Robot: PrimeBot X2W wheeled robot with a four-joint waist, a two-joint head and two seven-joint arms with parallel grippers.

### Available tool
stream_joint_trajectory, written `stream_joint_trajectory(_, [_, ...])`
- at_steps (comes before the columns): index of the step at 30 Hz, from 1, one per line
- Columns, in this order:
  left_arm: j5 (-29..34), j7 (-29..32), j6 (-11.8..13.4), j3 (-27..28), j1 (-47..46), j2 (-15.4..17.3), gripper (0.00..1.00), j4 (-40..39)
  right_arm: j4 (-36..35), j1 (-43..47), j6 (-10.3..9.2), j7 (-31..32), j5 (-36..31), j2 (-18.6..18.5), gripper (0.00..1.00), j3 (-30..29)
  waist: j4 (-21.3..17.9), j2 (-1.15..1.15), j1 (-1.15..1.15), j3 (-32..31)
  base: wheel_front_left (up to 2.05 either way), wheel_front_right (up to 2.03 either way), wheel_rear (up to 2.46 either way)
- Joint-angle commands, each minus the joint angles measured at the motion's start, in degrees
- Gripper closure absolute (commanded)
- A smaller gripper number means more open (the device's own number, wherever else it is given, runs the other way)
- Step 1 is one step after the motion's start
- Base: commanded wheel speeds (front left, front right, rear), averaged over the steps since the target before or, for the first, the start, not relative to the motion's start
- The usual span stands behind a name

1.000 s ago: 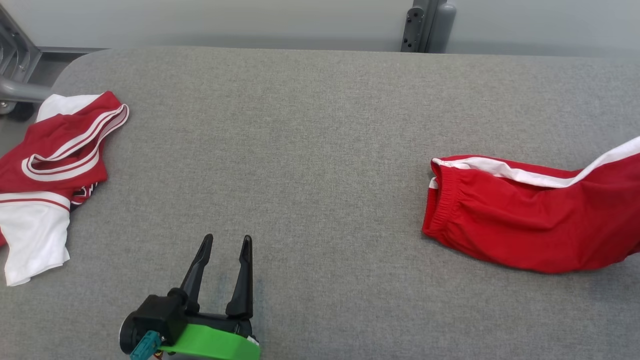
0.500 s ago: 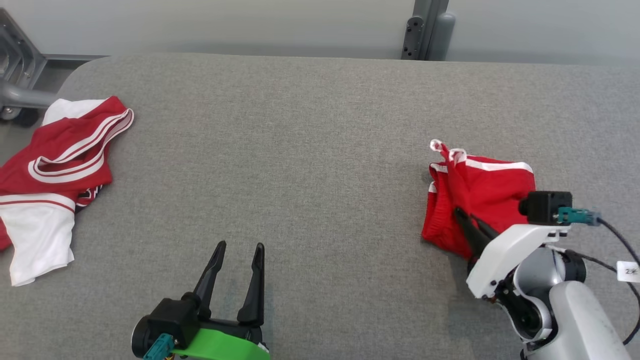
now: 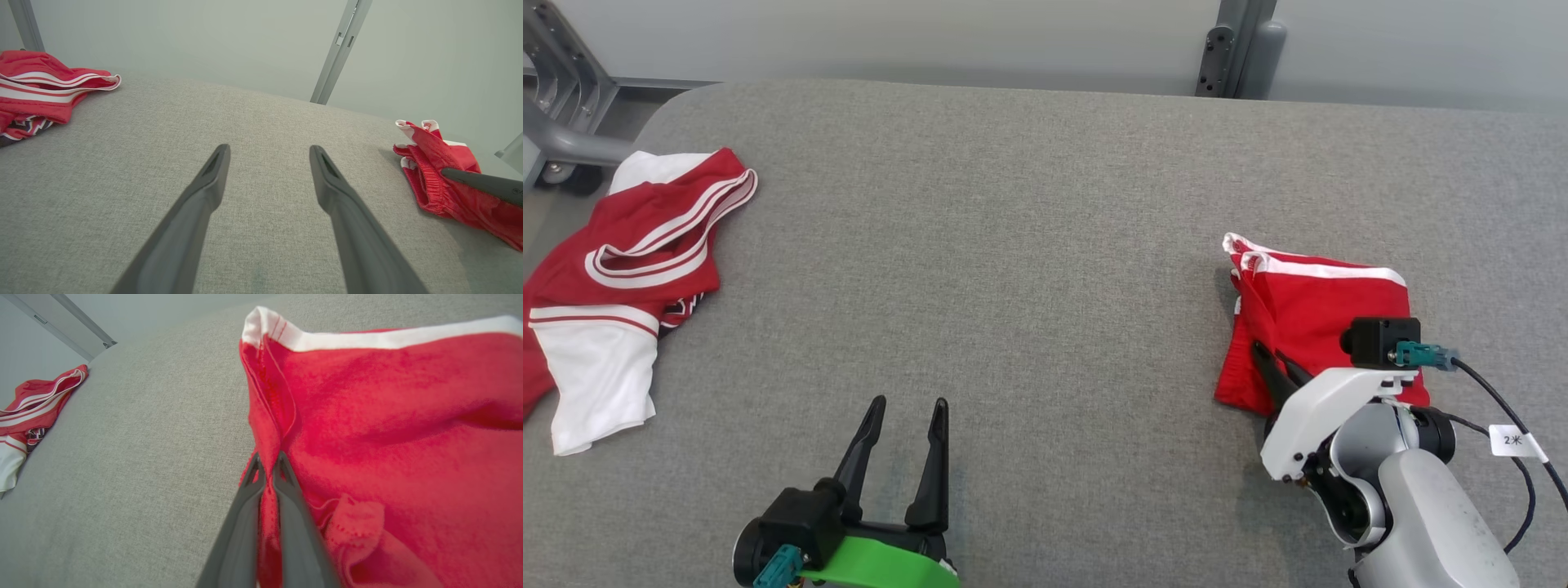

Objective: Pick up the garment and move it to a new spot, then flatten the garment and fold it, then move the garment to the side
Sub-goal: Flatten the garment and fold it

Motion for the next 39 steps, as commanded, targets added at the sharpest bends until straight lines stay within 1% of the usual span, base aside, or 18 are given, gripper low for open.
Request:
stream_joint_trajectory(1, [-0.3,0.0,0.2,0.0,-0.3,0.1,0.0,0.1,0.7,-1.1,-0.02,-0.9,-0.4,0.0,1.0,0.1,-0.3,0.0,0.0,0.0,0.0,0.0,0.0])
stream_joint_trajectory(3, [-0.4,0.0,0.2,-0.1,-0.5,0.1,0.0,0.2,1.5,-1.7,-0.02,-2.2,-0.4,0.2,1.0,0.0,-0.6,0.0,0.0,-0.1,0.0,0.0,0.0])
stream_joint_trajectory(5, [-0.2,0.0,0.1,-0.1,-0.6,0.1,0.0,0.3,2.2,-2.0,-0.02,-3.6,-0.4,0.3,0.0,0.0,-0.9,0.0,0.0,-0.2,0.0,0.0,0.0])
stream_joint_trajectory(8, [0.1,0.0,0.1,0.0,-0.1,0.1,0.0,0.5,1.3,-1.7,-0.02,-6.6,0.6,0.4,0.0,-0.1,-1.3,0.0,0.0,-0.7,0.0,0.0,0.0])
stream_joint_trajectory(11, [0.4,0.0,0.2,0.6,1.3,0.1,0.0,0.7,-1.4,0.8,-0.02,-10.7,0.2,0.4,0.0,-0.4,-1.9,0.0,0.0,-2.0,0.0,0.0,0.0])
stream_joint_trajectory(12, [0.5,0.0,0.3,0.8,1.8,0.1,0.0,0.7,-2.6,1.6,-0.02,-12.2,-0.6,0.2,0.0,-0.7,-2.1,0.0,0.0,-2.3,0.0,0.0,0.0])
stream_joint_trajectory(14, [0.5,0.0,0.4,1.4,2.3,0.1,0.0,0.7,-5.5,3.2,-0.02,-15.9,-2.9,-1.4,0.0,-1.6,-2.5,0.0,0.0,-3.0,0.0,0.0,0.0])
stream_joint_trajectory(18, [1.0,0.0,0.5,2.4,3.4,0.1,0.0,0.4,-9.3,8.3,-0.02,-22.5,-6.8,-2.5,0.0,-6.1,-3.4,0.0,0.0,-4.4,0.0,0.0,0.0])
stream_joint_trajectory(20, [1.0,0.0,0.6,2.8,4.0,0.1,0.0,0.2,-9.8,10.8,-0.02,-24.7,-10.5,-4.4,0.0,-8.6,-3.9,0.0,0.0,-4.9,0.0,0.0,0.0])
stream_joint_trajectory(21, [1.1,0.0,0.6,3.0,4.2,0.1,0.0,0.1,-10.0,11.8,-0.02,-25.8,-12.1,-4.7,0.0,-9.6,-4.1,0.0,0.0,-5.2,0.0,0.0,0.0])
stream_joint_trajectory(23, [1.2,0.0,0.5,3.5,4.7,0.1,0.0,0.0,-10.2,13.3,-0.01,-27.7,-13.5,-4.0,0.0,-11.9,-4.6,0.0,0.0,-5.7,0.0,0.0,0.0])
stream_joint_trajectory(27, [1.2,0.0,0.6,4.4,5.8,0.1,0.0,-0.3,-9.7,16.6,-0.02,-29.3,-16.4,-4.1,0.0,-15.6,-5.1,0.0,0.0,-6.5,0.0,0.0,0.0])
stream_joint_trajectory(31, [1.4,0.0,0.5,5.2,6.5,0.1,0.0,-0.3,-10.5,18.8,-0.02,-29.4,-17.4,-3.0,0.0,-18.5,-5.1,0.0,0.0,-7.2,0.0,0.0,0.0])
stream_joint_trajectory(36, [1.4,0.0,0.6,5.6,7.0,0.1,0.0,-0.3,-10.1,20.2,-0.02,-29.4,-17.8,-2.3,0.0,-19.3,-4.4,0.0,0.0,-7.6,0.0,0.0,0.0])
stream_joint_trajectory(39, [1.5,0.0,0.4,5.8,7.1,0.1,0.0,-0.4,-10.2,19.8,-0.02,-29.5,-18.0,-2.0,0.0,-18.9,-3.8,0.0,0.0,-7.5,0.0,0.0,0.0])
